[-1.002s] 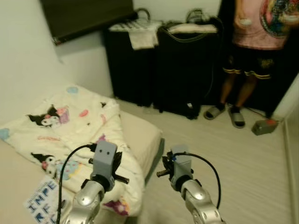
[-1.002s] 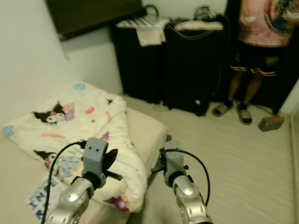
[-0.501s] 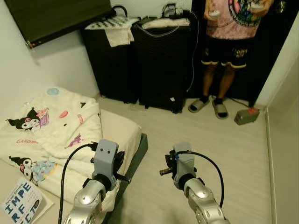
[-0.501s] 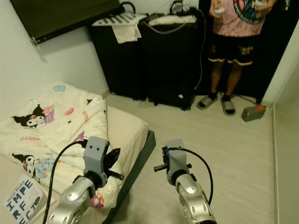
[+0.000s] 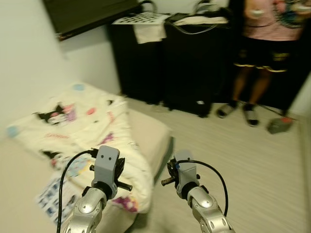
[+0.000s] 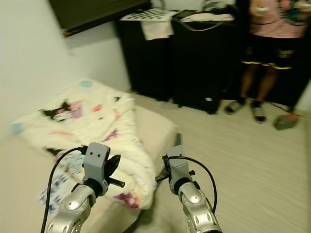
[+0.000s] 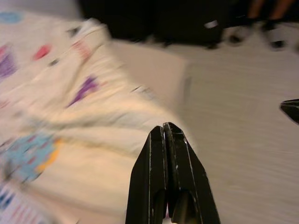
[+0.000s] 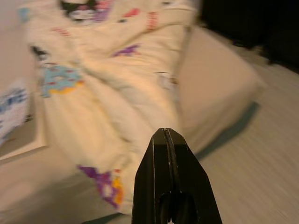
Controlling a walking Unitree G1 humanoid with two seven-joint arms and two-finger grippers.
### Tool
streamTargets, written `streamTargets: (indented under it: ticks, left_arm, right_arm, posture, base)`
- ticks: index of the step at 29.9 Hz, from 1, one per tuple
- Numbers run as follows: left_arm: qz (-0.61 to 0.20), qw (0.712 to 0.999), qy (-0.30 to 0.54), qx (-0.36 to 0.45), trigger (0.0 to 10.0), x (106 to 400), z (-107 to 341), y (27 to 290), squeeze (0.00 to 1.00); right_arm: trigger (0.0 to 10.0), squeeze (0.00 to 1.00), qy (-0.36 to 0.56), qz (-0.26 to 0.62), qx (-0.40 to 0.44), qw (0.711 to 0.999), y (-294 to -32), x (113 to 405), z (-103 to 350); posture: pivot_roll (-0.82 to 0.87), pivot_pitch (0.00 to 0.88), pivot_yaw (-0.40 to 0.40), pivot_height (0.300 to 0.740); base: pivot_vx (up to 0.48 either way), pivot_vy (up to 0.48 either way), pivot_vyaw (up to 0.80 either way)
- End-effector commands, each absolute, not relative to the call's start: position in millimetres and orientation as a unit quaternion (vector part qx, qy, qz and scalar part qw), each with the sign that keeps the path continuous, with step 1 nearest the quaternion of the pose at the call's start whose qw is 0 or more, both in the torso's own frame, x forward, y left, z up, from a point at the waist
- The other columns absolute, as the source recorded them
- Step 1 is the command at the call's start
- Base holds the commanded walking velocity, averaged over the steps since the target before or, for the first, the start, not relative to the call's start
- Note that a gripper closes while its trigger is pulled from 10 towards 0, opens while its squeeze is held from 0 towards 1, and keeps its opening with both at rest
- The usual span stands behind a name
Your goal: Clean up the room
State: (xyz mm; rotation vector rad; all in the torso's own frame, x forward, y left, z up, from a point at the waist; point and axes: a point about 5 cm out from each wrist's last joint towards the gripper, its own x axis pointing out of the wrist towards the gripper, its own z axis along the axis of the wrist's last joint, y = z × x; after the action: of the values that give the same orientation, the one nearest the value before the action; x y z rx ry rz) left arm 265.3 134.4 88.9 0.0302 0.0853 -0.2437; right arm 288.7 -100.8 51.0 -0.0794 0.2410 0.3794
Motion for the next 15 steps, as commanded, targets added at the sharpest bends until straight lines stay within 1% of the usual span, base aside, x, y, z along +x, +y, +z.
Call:
streamTargets:
  ticks: [1, 5, 7, 11, 12, 14, 15]
  left_arm:
    - [-0.121, 0.991, 0.055, 0.026, 10.0, 263.2, 82.9, 137.3, 0.0]
    - [-0.107, 0.992, 0.057, 0.026, 10.0, 263.4, 81.4, 142.4, 0.0]
    - [-0.1, 0.993, 0.057, 0.024, 10.0, 261.9, 79.9, 142.5, 0.0]
    - [-0.095, 0.994, 0.057, 0.022, 10.0, 260.5, 78.5, 142.3, 0.0]
    - [-0.092, 0.994, 0.058, 0.021, 10.0, 258.9, 76.6, 140.3, 0.0]
    - [-0.088, 0.994, 0.059, 0.015, 10.0, 255.9, 73.5, 135.5, 0.0]
    - [-0.087, 0.994, 0.06, 0.013, 10.0, 255.0, 72.7, 134.2, 0.0]
  right_arm:
    - [10.0, 0.0, 0.118, 0.197, -0.039, 0.973, -96.6, 286.5, 50.1]
    - [10.0, 0.0, 0.119, 0.207, -0.041, 0.97, -92.4, 286.4, 50.1]
    - [10.0, 0.0, 0.119, 0.218, -0.05, 0.967, -91.9, 287.0, 50.6]
    - [10.0, 0.0, 0.119, 0.227, -0.057, 0.965, -91.5, 288.1, 51.8]
    - [10.0, 0.0, 0.119, 0.234, -0.063, 0.963, -92.6, 289.3, 52.8]
    - [10.0, 0.0, 0.12, 0.245, -0.074, 0.959, -95.6, 291.7, 54.3]
    - [10.0, 0.0, 0.12, 0.248, -0.077, 0.958, -96.5, 292.4, 54.6]
  posture:
    - [-0.02, 0.064, 0.056, 0.74]
    - [-0.01, 0.063, 0.044, 0.74]
    - [-0.02, 0.056, 0.006, 0.74]
    - [-0.02, 0.056, 0.006, 0.74]
    - [-0.02, 0.054, -0.048, 0.74]
    - [-0.03, 0.052, -0.076, 0.74]
    - [-0.03, 0.052, -0.076, 0.74]
  base:
    - [0.0, 0.0, 0.8]
    - [0.0, 0.0, 0.8]
    - [0.0, 0.0, 0.8]
    - [0.0, 0.0, 0.8]
    - [0.0, 0.0, 0.8]
    - [0.0, 0.0, 0.8]
    - [0.0, 0.0, 0.8]
